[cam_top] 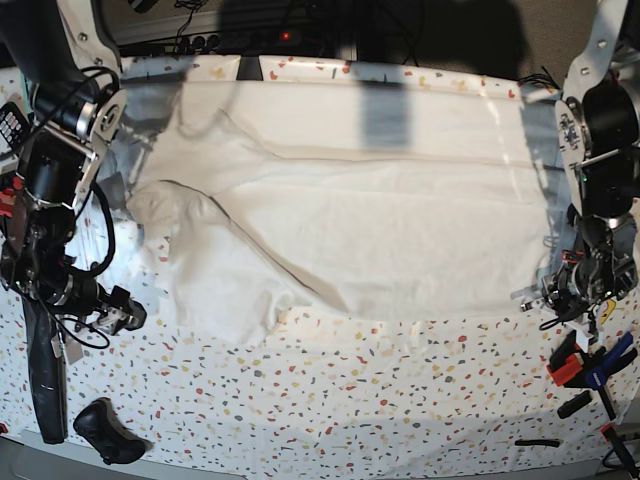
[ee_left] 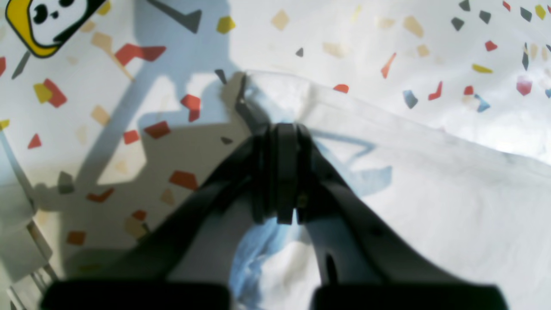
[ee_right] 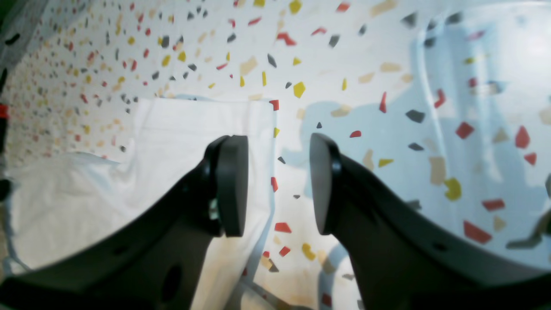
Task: Fold the T-shirt properly
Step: 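Drag the sleeve fabric across the shirt body with the right gripper, then grasp the shirt's side edges with both grippers and fold lengthwise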
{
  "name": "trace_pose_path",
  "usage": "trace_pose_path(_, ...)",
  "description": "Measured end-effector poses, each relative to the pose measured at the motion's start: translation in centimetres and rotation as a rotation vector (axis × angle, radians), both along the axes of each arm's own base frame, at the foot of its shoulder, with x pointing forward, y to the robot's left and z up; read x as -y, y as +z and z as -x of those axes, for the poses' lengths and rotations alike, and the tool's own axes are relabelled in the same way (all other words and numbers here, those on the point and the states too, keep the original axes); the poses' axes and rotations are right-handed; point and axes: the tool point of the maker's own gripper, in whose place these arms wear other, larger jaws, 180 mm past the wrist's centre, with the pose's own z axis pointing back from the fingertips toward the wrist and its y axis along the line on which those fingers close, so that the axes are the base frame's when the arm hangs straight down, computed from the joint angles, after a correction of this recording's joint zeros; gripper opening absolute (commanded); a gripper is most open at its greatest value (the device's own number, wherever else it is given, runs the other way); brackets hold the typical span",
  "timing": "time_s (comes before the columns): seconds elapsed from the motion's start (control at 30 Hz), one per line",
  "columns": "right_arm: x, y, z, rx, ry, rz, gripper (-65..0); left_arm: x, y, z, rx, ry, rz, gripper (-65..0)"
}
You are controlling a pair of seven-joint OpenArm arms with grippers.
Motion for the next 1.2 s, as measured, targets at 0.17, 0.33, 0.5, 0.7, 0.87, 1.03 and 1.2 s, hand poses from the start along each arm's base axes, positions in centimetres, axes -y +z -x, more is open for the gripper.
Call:
trace_pose_path(0.17, -0.2, -2.5, -0.3, -0.031, -0.021, -0.002, -40.8, 0.0, 0.0, 0.0, 0.000, 0.000, 0.000, -65.0)
trace_pose_path(0.33, -2.2, -4.7, 0.2, -0.068, -0.018, -0.059, -40.8, 0.0, 0.0, 0.0, 0.000, 0.000, 0.000, -65.0)
trace_pose_path(0.5, -5.5, -5.4, -0.5, -0.054, 0.014, -0.076, -40.8, 0.0, 0.0, 0.0, 0.000, 0.000, 0.000, -65.0)
trace_pose_path(0.7, -6.9, -5.5, -0.8, -0.040, 0.024, -0.093, -41.1, 0.0, 0.0, 0.0, -0.001, 0.000, 0.000, -65.0)
trace_pose_path(0.87, -5.9, -5.2, -1.2, -0.029, 0.006, -0.063, -61.9, 0.0, 0.0, 0.0, -0.001, 0.000, 0.000, -65.0)
trace_pose_path(1.03, -6.1, -3.8, -2.1, -0.044, 0.031, -0.058, -65.0, 0.0, 0.0, 0.0, -0.001, 0.000, 0.000, -65.0)
trace_pose_path(1.2, -6.3, -1.5, -3.5, -0.052, 0.063, -0.052, -65.0, 0.2, 0.1, -0.1, 0.002, 0.007, 0.017, -65.0)
